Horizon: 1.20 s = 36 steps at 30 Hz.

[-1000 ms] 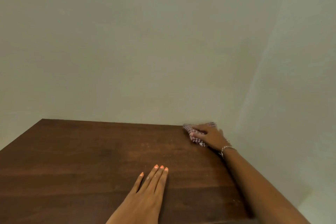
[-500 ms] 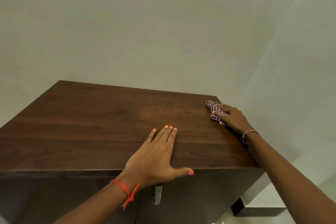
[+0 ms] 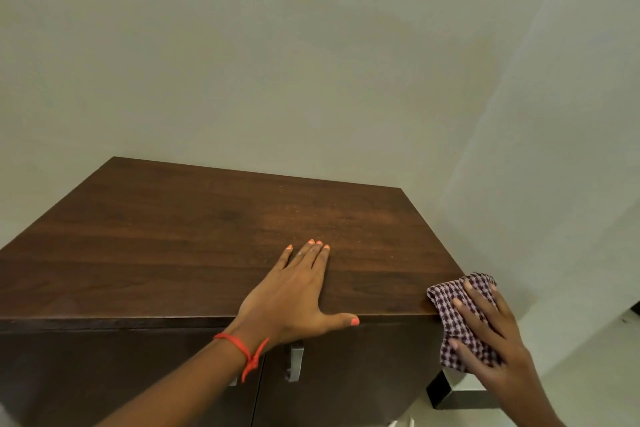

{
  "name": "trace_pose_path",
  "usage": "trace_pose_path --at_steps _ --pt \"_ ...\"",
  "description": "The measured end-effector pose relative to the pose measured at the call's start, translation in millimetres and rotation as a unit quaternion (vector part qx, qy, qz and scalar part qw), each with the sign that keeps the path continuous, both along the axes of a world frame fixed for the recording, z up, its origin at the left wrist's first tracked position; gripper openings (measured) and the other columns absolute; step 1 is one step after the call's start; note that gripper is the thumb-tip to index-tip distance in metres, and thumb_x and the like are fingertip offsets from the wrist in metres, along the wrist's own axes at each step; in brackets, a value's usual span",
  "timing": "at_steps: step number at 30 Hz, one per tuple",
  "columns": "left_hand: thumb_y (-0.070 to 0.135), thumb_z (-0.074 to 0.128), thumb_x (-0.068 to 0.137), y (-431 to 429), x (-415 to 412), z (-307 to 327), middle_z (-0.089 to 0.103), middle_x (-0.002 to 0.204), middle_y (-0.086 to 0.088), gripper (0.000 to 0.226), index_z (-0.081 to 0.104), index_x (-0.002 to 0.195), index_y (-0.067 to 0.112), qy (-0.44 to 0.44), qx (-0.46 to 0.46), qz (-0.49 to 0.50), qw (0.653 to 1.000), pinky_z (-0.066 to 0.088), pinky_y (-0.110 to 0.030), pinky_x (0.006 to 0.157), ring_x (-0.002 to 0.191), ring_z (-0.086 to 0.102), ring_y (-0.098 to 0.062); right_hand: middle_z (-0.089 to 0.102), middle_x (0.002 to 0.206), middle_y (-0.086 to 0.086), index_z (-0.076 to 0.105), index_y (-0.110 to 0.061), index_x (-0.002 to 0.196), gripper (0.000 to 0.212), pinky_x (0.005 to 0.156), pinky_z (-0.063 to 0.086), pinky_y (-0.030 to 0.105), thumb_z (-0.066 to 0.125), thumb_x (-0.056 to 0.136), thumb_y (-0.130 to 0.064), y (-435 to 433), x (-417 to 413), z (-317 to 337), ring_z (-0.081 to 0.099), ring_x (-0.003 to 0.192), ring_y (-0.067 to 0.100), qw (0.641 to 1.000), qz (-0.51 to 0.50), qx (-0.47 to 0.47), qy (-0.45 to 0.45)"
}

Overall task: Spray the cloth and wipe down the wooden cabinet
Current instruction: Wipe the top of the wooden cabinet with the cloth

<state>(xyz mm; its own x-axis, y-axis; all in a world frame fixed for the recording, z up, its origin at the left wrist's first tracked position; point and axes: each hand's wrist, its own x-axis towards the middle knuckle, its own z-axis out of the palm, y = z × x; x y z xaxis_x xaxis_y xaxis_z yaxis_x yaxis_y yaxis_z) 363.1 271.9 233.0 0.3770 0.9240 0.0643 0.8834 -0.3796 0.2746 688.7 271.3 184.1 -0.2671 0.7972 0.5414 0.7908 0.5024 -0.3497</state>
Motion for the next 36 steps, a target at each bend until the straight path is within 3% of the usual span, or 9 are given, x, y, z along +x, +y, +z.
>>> trace_pose_path --at_steps 5,10,13,16,23,26,30,33,36 --pt "0.081 0.029 0.071 -0.1 0.5 -2.5 -0.008 0.156 -0.003 0.108 -0.007 0.146 0.011 -0.001 0.003 0.004 1.000 -0.011 -0.032 0.115 0.141 -0.011 -0.009 0.016 0.154 -0.014 0.022 -0.037 0.144 0.055 0.116 0.010 0.046 0.037 0.094 -0.050 5.7 -11.1 -18.1 0.011 0.143 0.029 0.987 0.010 0.152 -0.053" --pt "0.079 0.034 0.074 -2.1 0.2 -0.4 -0.007 0.156 -0.003 0.107 -0.005 0.146 0.010 -0.008 -0.003 0.001 1.000 -0.012 -0.031 0.113 0.141 -0.009 -0.010 0.018 0.154 0.010 0.023 -0.018 0.146 0.051 0.103 0.017 0.070 0.027 0.099 -0.040 5.4 -10.6 -47.7 0.012 0.139 0.046 0.964 -0.045 0.200 -0.172" --pt "0.075 0.034 0.077 -3.7 -1.7 1.3 -0.004 0.156 -0.003 0.101 0.001 0.147 0.010 -0.015 0.004 -0.006 1.000 -0.011 -0.030 0.113 0.141 -0.007 -0.009 0.005 0.157 0.007 0.010 -0.022 0.149 0.054 0.108 0.008 0.065 0.022 0.099 -0.041 1.6 -15.6 -43.2 0.007 0.141 0.040 0.962 -0.063 0.180 -0.194" --pt "0.070 0.034 0.082 -10.4 -8.0 7.4 -0.002 0.157 -0.003 0.093 0.005 0.147 0.010 0.000 0.031 -0.030 0.999 -0.012 -0.028 0.113 0.141 -0.007 -0.009 -0.001 0.158 0.006 0.005 -0.022 0.149 0.053 0.110 0.002 0.061 0.017 0.100 -0.038 -0.9 -19.1 -37.7 0.002 0.143 0.033 0.952 -0.016 0.190 -0.240" --pt "0.071 0.027 0.080 -49.4 -101.2 13.7 -0.001 0.156 -0.001 0.090 0.008 0.147 0.014 0.052 0.106 0.010 0.993 -0.013 -0.022 0.110 0.138 -0.011 -0.002 -0.001 0.158 0.004 0.010 -0.025 0.148 0.047 0.111 0.004 0.057 0.009 0.101 -0.026 5.1 -87.8 -5.7 0.001 0.144 0.029 0.867 0.133 0.271 -0.397" --pt "0.075 0.020 0.078 -70.7 -163.9 6.3 -0.003 0.156 0.002 0.092 0.005 0.148 0.017 0.101 0.082 0.071 0.989 -0.014 -0.024 0.112 0.139 -0.014 -0.003 -0.001 0.157 0.005 0.013 -0.025 0.148 0.057 0.109 0.009 0.058 0.028 0.093 -0.024 2.1 -131.3 -3.5 0.001 0.144 0.030 0.850 0.157 0.299 -0.404" --pt "0.088 -0.001 0.063 -94.6 -227.0 -0.1 -0.005 0.155 0.005 0.109 0.004 0.147 0.020 0.116 0.048 0.138 0.982 -0.013 -0.032 0.113 0.139 -0.016 -0.006 -0.002 0.157 0.006 0.012 -0.025 0.148 0.076 0.108 0.011 0.059 0.044 0.080 -0.040 -7.1 -177.5 -2.3 0.000 0.143 0.031 0.831 0.186 0.292 -0.435" --pt "0.093 0.005 0.056 -104.3 -252.9 -1.7 -0.006 0.154 0.010 0.115 0.005 0.147 0.024 0.044 0.027 0.194 0.980 -0.009 -0.038 0.114 0.138 -0.016 -0.003 -0.003 0.157 0.008 0.022 -0.025 0.146 0.099 0.105 0.016 0.059 0.073 0.065 -0.048 -12.6 -211.3 1.7 0.008 0.140 0.033 0.827 0.212 0.268 -0.445" --pt "0.093 0.016 0.056 -106.8 -257.4 -0.5 -0.006 0.149 0.018 0.113 0.005 0.147 0.027 -0.119 0.016 0.215 0.969 -0.003 -0.034 0.114 0.136 -0.011 0.002 -0.004 0.157 0.010 0.023 -0.022 0.146 0.100 0.104 0.016 0.060 0.075 0.064 -0.048 -24.1 -264.1 3.3 0.006 0.140 0.034 0.826 0.224 0.290 -0.429"
